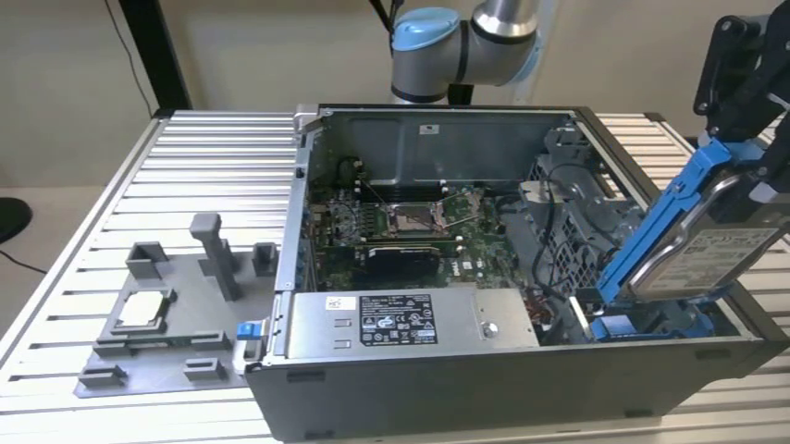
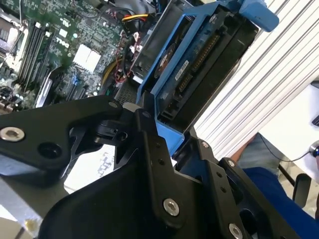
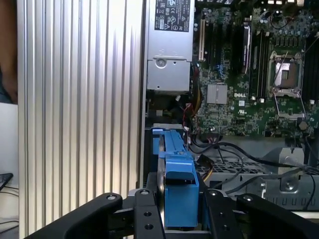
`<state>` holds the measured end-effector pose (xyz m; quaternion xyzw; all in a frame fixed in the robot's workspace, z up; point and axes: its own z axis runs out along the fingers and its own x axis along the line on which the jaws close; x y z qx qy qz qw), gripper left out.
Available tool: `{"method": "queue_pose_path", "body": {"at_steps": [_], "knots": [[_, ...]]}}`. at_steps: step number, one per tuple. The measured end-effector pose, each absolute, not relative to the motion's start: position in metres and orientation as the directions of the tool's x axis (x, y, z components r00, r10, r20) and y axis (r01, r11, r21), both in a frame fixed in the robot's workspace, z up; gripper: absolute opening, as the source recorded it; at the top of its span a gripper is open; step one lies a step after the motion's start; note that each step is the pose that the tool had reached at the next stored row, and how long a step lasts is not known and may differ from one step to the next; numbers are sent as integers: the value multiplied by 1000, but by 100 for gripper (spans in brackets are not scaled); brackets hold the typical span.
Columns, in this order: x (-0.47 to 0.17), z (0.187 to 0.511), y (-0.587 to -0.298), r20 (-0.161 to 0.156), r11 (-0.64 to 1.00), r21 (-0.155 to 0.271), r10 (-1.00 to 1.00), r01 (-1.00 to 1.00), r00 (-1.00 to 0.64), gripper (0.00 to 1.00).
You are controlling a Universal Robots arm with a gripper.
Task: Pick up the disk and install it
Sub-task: 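Insert the disk into the insertion slot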
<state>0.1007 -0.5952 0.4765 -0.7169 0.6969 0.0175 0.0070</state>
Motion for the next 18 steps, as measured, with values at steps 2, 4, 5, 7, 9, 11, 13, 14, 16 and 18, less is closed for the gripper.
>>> {"method": "queue_pose_path", "body": {"at_steps": [2,4,5,7,9,11,13,14,16,18], "knots": [[101,474,-594,-36,-29,14,-999,-999,28,0],[101,471,-593,-38,-29,14,-999,-999,28,0],[101,469,-593,-39,-29,14,-999,-999,28,0],[101,466,-592,-41,-29,14,-999,-999,28,0],[102,463,-591,-45,-29,14,-999,-999,28,0],[102,460,-590,-48,-29,14,-998,-999,28,0],[103,457,-589,-53,-29,14,-998,-999,28,0],[103,456,-589,-55,-29,14,-998,-999,28,0],[104,453,-589,-61,-29,14,-998,-999,28,0],[104,451,-589,-69,-29,13,-997,-999,28,0]]}}
